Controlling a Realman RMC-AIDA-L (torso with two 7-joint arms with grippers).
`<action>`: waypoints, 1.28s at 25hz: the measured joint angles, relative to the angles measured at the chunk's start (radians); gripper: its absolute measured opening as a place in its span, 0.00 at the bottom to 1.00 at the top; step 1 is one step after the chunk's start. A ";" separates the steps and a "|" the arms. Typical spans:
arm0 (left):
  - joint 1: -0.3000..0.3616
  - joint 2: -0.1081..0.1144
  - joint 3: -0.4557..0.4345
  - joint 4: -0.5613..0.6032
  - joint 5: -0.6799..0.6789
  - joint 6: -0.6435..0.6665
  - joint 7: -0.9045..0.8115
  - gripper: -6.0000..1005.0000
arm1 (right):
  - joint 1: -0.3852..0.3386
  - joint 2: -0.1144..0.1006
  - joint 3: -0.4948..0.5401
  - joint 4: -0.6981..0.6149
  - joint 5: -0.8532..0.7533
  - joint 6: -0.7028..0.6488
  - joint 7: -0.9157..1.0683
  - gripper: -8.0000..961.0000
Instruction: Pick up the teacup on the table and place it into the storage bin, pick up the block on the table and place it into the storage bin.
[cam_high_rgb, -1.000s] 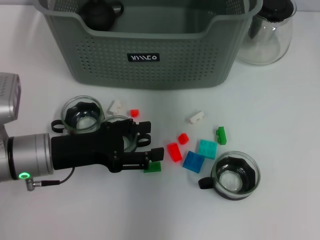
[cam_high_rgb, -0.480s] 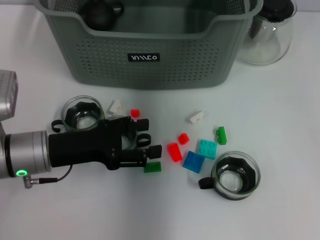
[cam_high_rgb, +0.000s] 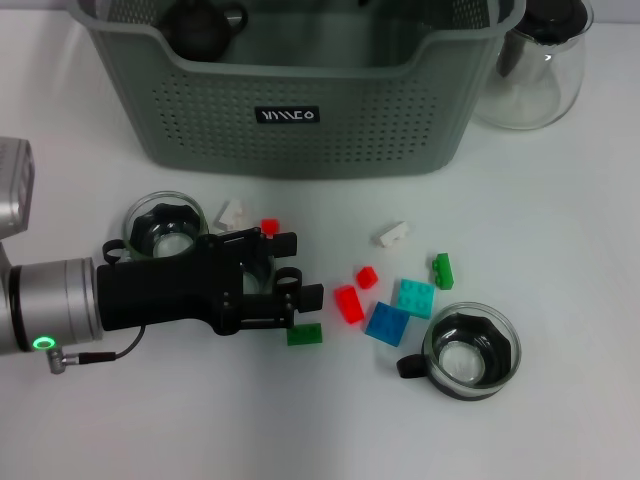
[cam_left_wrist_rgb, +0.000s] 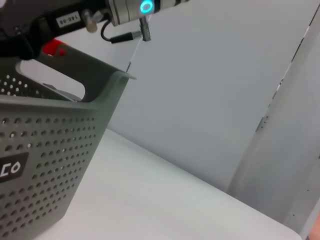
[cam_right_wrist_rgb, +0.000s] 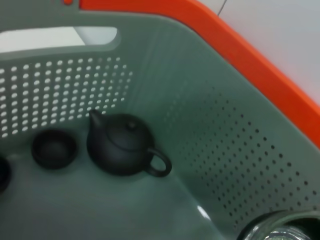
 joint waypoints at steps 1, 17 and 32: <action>0.000 0.000 0.000 0.000 0.000 0.000 0.000 0.86 | -0.001 0.000 0.000 0.006 0.001 0.000 -0.002 0.07; 0.001 -0.002 0.000 -0.003 0.000 -0.007 0.000 0.86 | -0.006 0.001 -0.023 0.053 -0.004 0.007 0.003 0.09; 0.000 0.000 0.000 -0.003 0.000 -0.007 0.000 0.86 | -0.010 0.001 -0.025 0.051 -0.004 0.002 0.006 0.12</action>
